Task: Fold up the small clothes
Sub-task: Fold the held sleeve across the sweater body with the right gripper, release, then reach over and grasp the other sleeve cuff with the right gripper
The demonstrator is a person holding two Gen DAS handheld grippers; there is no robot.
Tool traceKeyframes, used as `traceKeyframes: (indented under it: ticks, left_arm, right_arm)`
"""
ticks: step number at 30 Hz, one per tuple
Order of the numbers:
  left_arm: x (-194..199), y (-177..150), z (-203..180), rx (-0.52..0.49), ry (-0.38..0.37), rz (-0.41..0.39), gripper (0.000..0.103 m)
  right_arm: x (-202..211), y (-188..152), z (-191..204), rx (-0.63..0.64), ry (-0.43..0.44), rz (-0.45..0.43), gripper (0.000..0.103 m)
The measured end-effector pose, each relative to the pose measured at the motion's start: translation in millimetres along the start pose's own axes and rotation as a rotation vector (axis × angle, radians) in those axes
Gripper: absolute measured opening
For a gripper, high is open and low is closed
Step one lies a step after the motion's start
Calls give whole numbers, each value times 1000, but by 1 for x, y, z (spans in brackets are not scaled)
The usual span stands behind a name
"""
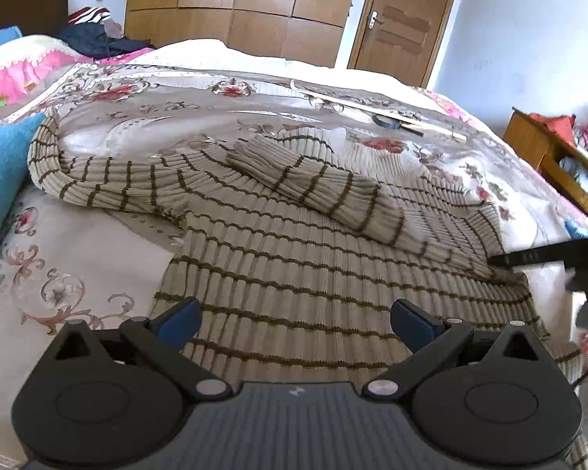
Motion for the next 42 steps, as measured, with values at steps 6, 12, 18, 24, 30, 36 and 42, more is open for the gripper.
traceKeyframes:
  ticks: [6,12,18,24,30,36,42]
  left_arm:
    - [-1,0,0,-12,26,-14,103]
    - [14,12,28,66,82,-59,103]
    - [25,18,46,71,123,-104,103]
    - [20,20,54,111,91,-86,103]
    - [23,23,64,165,79,-95,103]
    - [23,21,68,182,79,-81,103]
    - [32,25,77,216,81,-113,103]
  right_arm:
    - [29,9,1,21,-29,-87,30]
    - [38,42,89,231,217,-190,31]
    - [-25,67,188,404,369,-134,31]
    - [-74,70,217,504,286,-61,12]
    - [-45,66,227,456,357,-75,9]
    - [-62,46,242,510,346,-19,13]
    - [-34,61,252,470,468,7,21]
Point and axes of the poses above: each gripper's, at about its wrist camera, not at the fingertips, and x roughly against the way its jaws point, z to its left, y to its top, the point moved 8 cm from there along -x, roughly the way its jaws point, and after that the axes turned 12 degrees about y, right-handed, at the moved point
